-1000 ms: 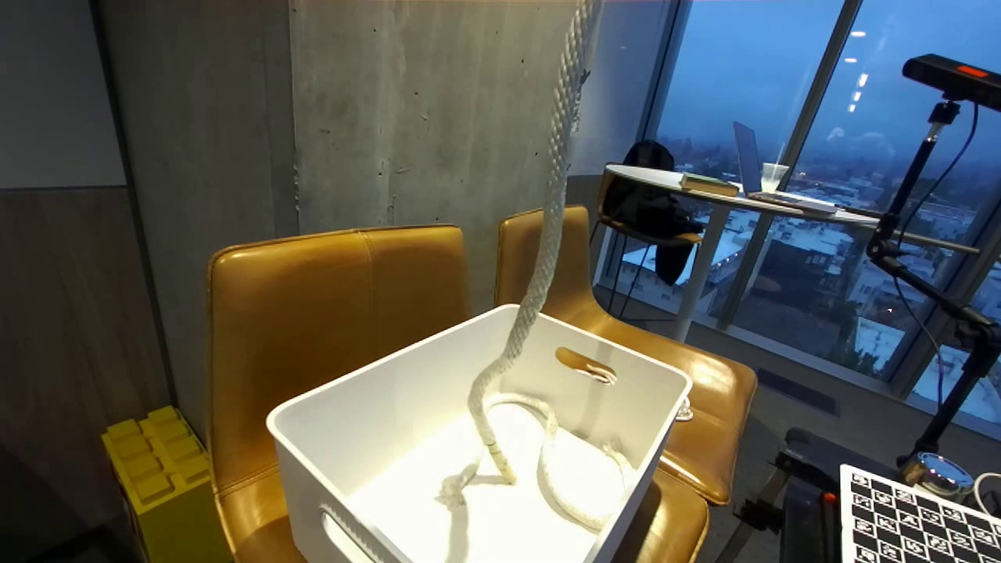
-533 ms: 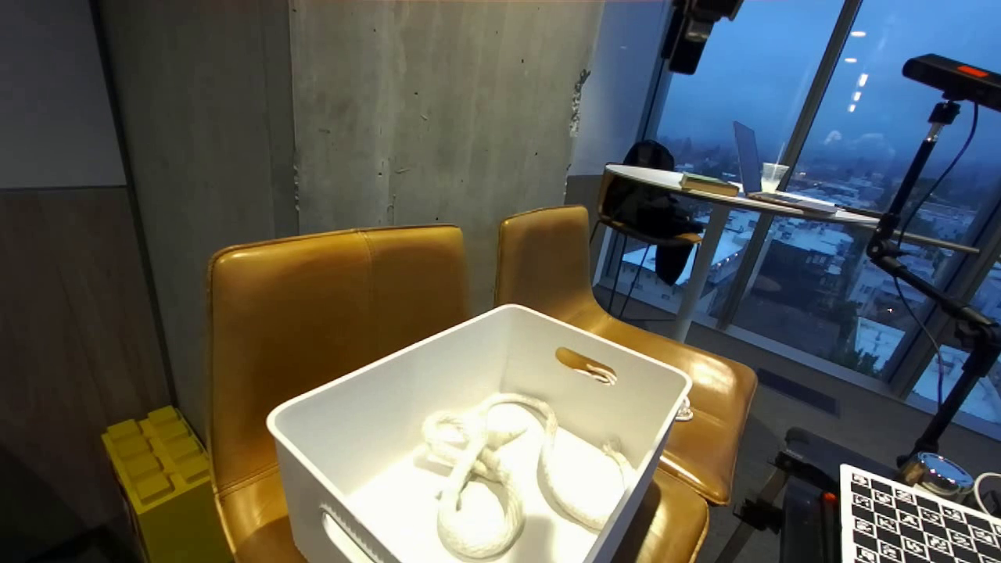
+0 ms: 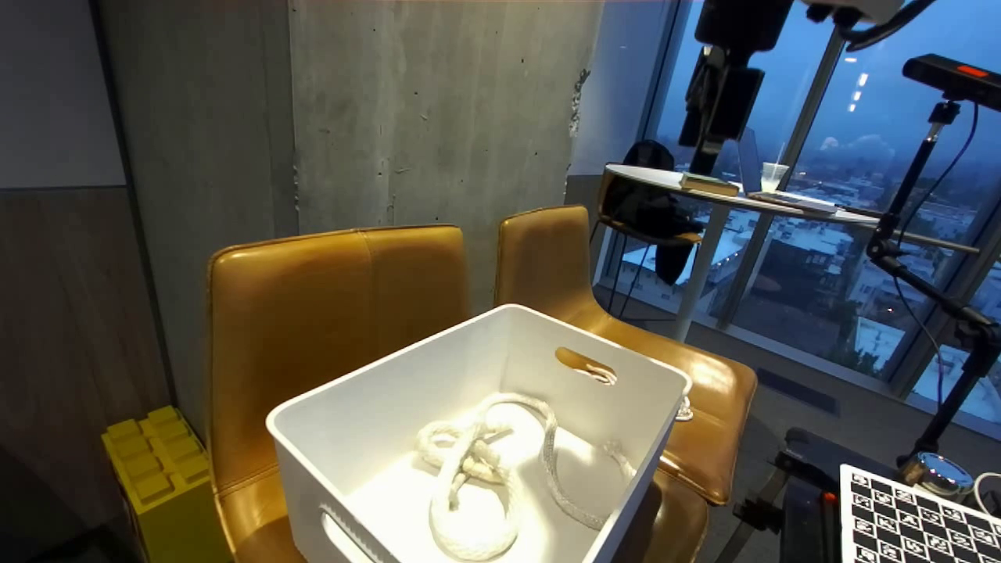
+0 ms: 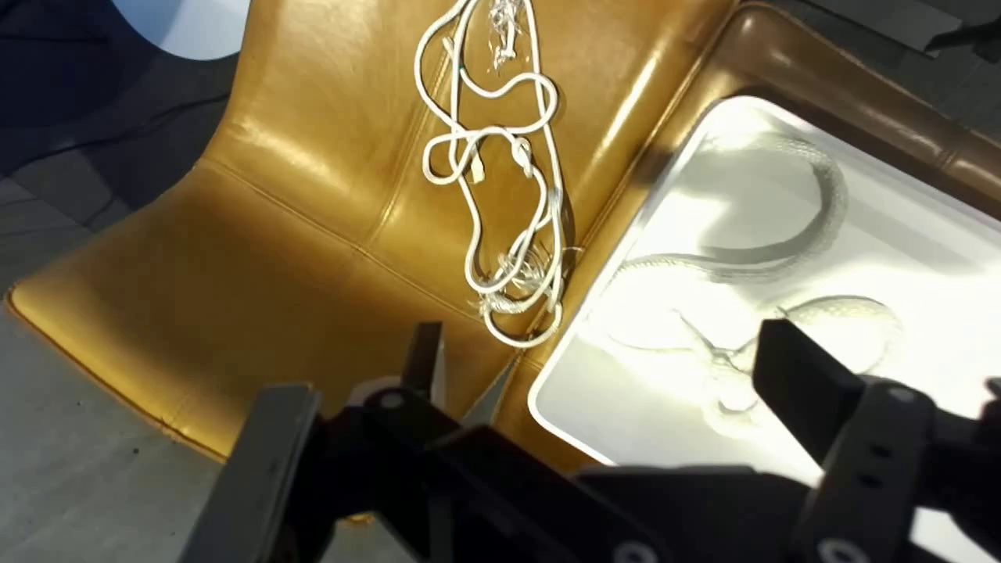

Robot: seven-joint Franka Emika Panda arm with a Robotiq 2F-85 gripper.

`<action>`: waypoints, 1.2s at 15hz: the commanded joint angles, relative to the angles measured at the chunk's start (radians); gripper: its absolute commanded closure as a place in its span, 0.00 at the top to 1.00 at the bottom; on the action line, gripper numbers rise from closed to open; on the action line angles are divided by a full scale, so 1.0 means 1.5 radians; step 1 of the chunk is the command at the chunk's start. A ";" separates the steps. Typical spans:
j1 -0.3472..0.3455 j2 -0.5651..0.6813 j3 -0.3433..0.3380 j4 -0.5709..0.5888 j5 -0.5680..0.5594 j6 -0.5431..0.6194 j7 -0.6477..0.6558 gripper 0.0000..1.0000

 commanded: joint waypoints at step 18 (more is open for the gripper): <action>-0.155 0.347 -0.086 -0.010 0.013 0.264 -0.085 1.00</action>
